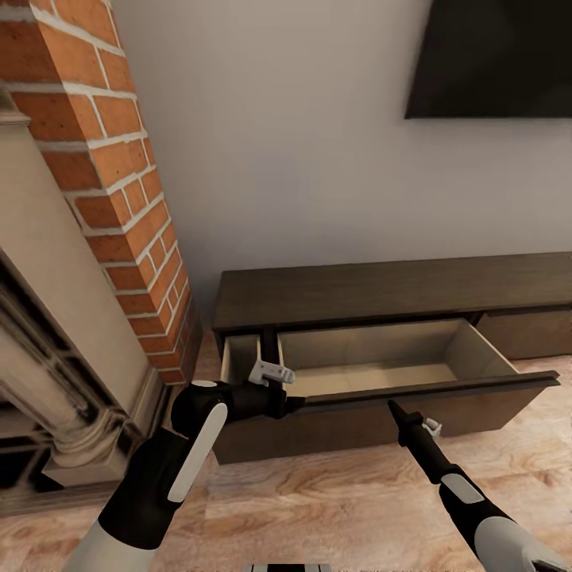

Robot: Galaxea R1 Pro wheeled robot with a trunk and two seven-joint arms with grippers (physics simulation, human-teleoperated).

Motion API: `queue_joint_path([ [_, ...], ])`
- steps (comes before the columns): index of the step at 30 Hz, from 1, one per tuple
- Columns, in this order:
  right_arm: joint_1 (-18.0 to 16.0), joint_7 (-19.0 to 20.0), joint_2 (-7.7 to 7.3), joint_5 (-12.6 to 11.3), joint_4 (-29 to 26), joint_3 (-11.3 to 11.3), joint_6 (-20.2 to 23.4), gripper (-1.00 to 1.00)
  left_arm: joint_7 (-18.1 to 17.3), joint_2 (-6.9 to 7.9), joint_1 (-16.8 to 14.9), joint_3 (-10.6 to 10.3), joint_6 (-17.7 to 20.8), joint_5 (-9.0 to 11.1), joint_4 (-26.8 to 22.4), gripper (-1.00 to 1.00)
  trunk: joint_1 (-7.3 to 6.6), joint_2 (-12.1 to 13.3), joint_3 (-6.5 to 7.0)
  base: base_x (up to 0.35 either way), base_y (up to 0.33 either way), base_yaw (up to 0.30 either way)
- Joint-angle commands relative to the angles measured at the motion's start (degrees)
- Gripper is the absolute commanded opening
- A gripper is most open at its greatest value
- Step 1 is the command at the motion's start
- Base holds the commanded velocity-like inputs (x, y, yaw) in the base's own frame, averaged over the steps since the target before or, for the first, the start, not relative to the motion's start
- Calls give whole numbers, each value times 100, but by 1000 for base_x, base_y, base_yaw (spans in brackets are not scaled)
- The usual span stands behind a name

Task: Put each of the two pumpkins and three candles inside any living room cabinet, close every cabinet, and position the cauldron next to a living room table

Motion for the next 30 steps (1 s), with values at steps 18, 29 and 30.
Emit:
queue_joint_path([
  [18,210,431,0,-47,5,170,115,100,-59,-2,-3,5,22,-58,-4,100,-3,-3,-5,-10,0,0],
  [29,210,428,0,-47,5,170,115,100,-59,-2,-3,5,22,-58,-4,100,-3,-3,-5,0,0,0],
  [30,210,428,0,-47,5,170,115,100,-59,-2,-3,5,22,-58,-4,100,-3,-3,-5,-21,0,0],
])
